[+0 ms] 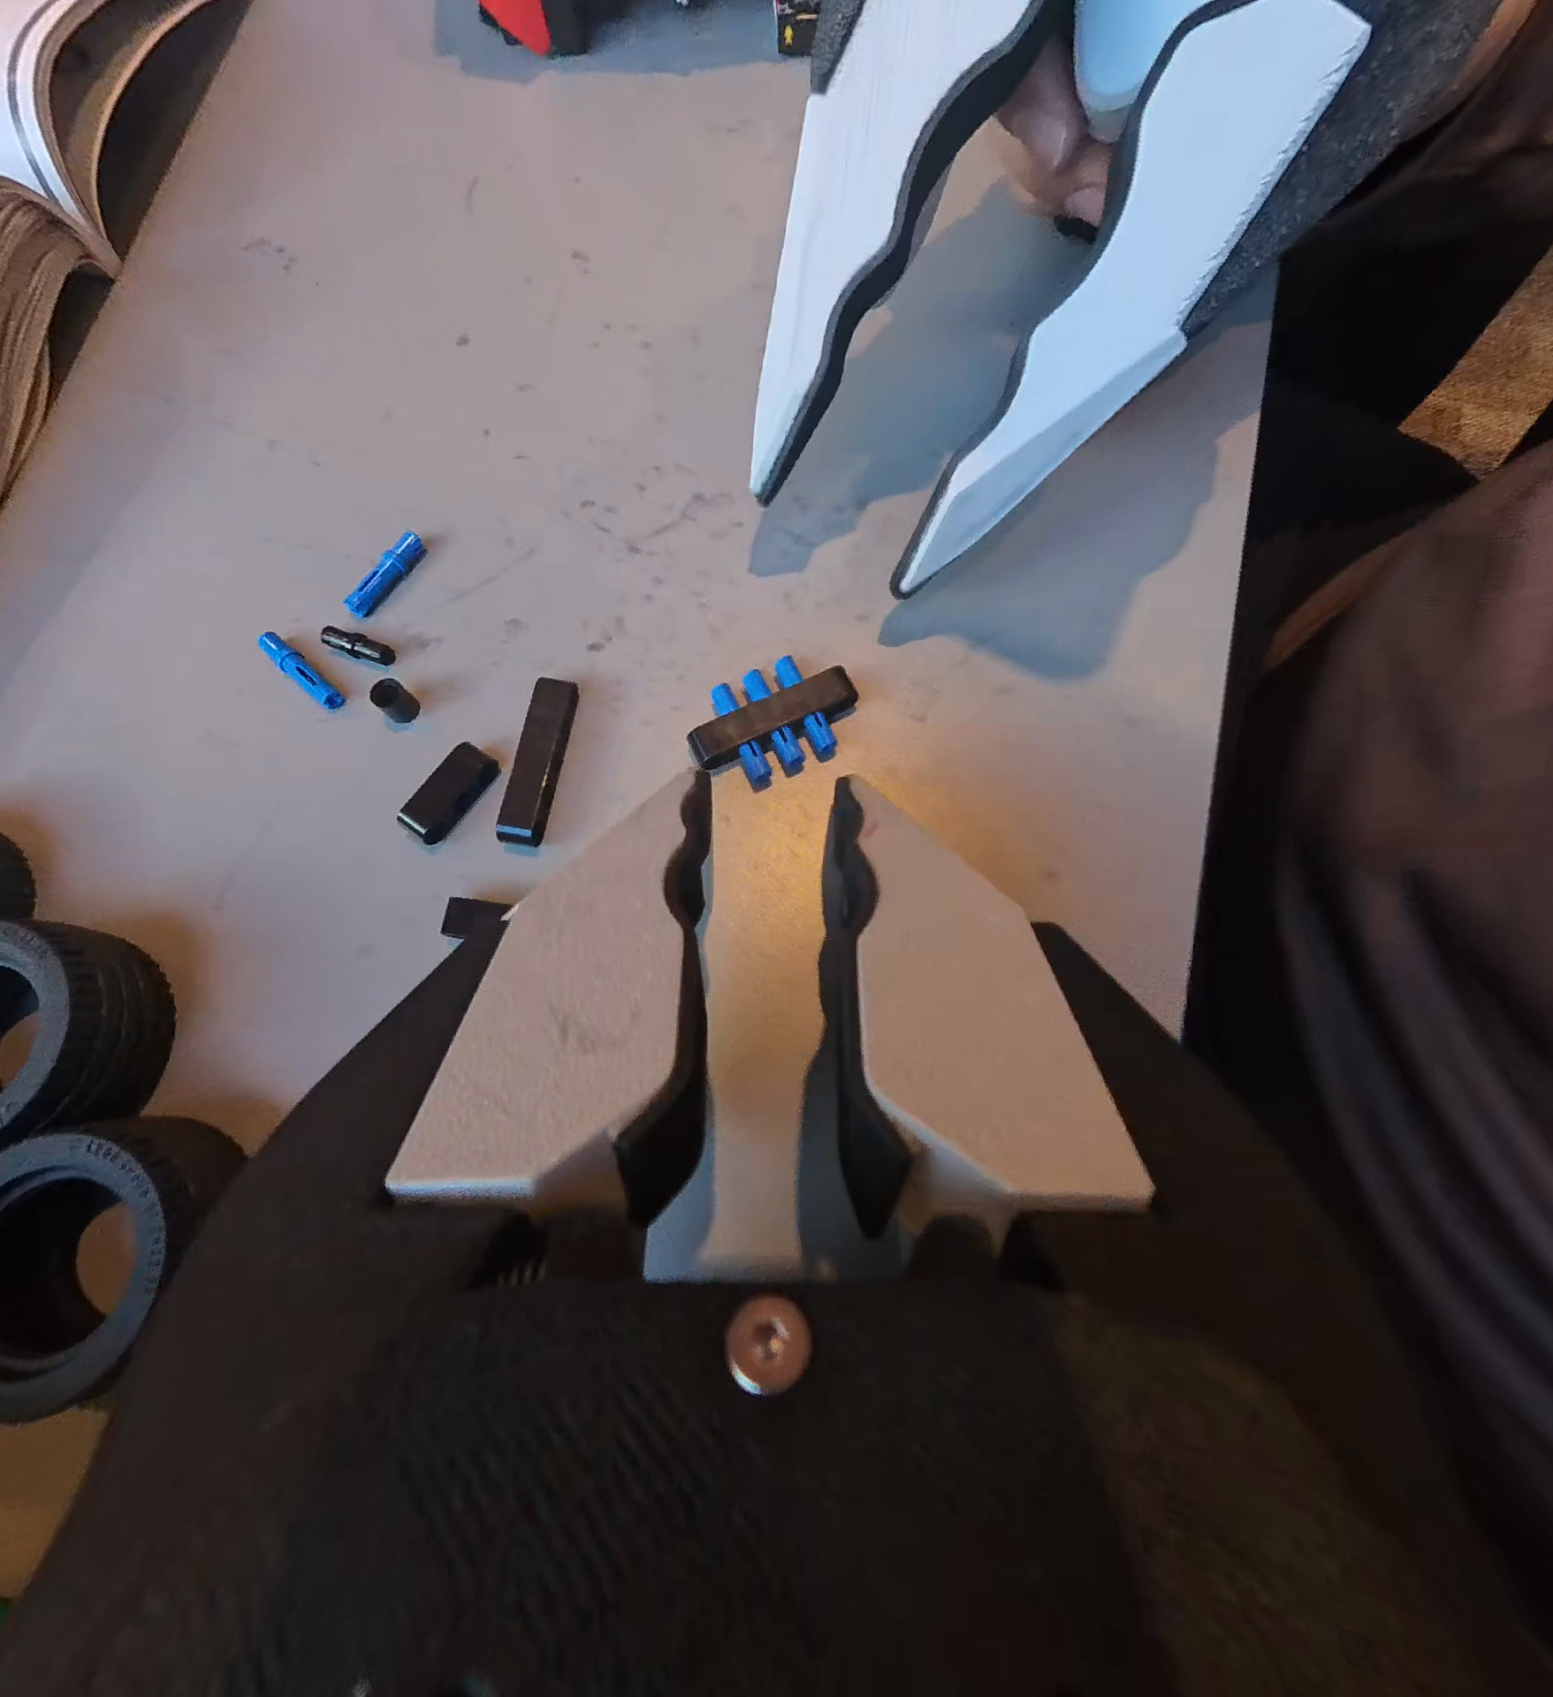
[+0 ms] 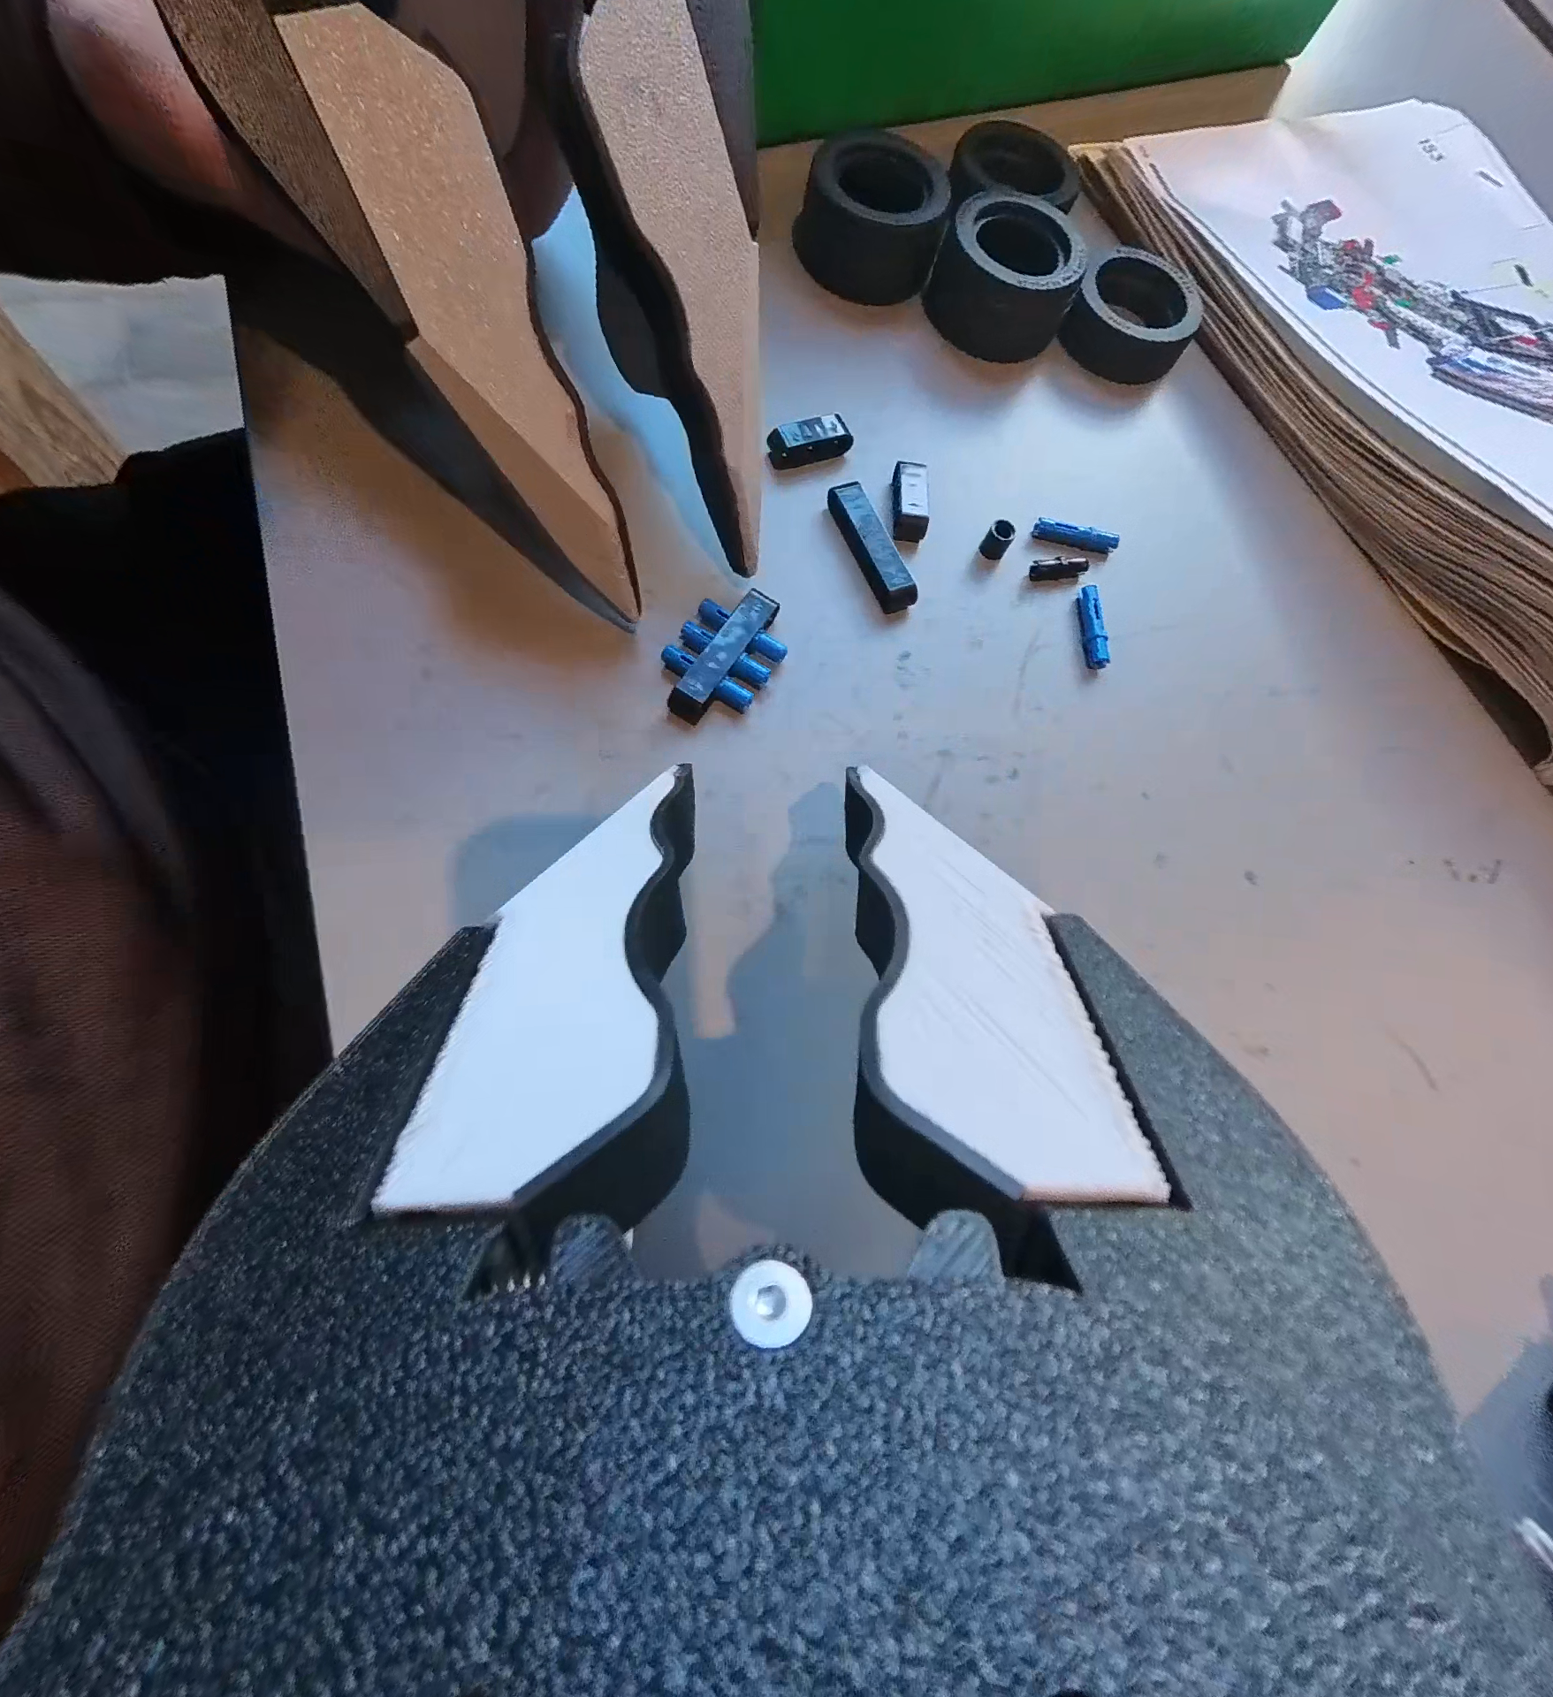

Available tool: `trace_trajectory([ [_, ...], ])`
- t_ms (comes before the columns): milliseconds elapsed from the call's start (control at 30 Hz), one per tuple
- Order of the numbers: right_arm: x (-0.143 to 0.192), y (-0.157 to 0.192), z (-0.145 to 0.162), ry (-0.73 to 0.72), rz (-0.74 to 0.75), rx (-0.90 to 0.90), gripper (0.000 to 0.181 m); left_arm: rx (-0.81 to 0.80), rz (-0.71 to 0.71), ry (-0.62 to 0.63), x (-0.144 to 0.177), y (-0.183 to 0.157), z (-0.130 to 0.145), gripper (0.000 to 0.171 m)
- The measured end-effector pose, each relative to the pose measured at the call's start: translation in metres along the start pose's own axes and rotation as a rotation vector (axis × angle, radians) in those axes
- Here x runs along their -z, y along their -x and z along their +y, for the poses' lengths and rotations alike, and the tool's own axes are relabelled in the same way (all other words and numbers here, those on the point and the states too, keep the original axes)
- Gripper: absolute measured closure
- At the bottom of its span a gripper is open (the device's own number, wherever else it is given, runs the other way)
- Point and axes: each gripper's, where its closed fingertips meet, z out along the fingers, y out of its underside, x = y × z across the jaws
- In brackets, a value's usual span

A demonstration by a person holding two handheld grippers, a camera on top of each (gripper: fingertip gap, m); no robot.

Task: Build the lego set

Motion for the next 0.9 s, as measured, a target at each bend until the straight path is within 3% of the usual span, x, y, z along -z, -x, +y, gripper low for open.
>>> trace_trajectory([
  [233, -0.014, 0.013, -0.007, 0.035, -0.003, -0.008, 0.148, 0.019, -0.018, 0.005, 0.000, 0.004, 0.001, 0.148],
  [533, -0.022, 0.017, -0.004, 0.088, 0.004, 0.011, 0.181, 0.040, -0.027, 0.027, -0.003, 0.004, 0.003, 0.147],
  [800, -0.019, 0.025, -0.007, 0.066, 0.014, 0.080, 0.181, 0.085, -0.033, 0.023, -0.005, -0.004, 0.001, 0.141],
  [900, -0.013, 0.029, -0.009, 0.031, -0.006, 0.097, 0.168, 0.118, -0.005, 0.016, -0.005, -0.006, -0.001, 0.137],
])
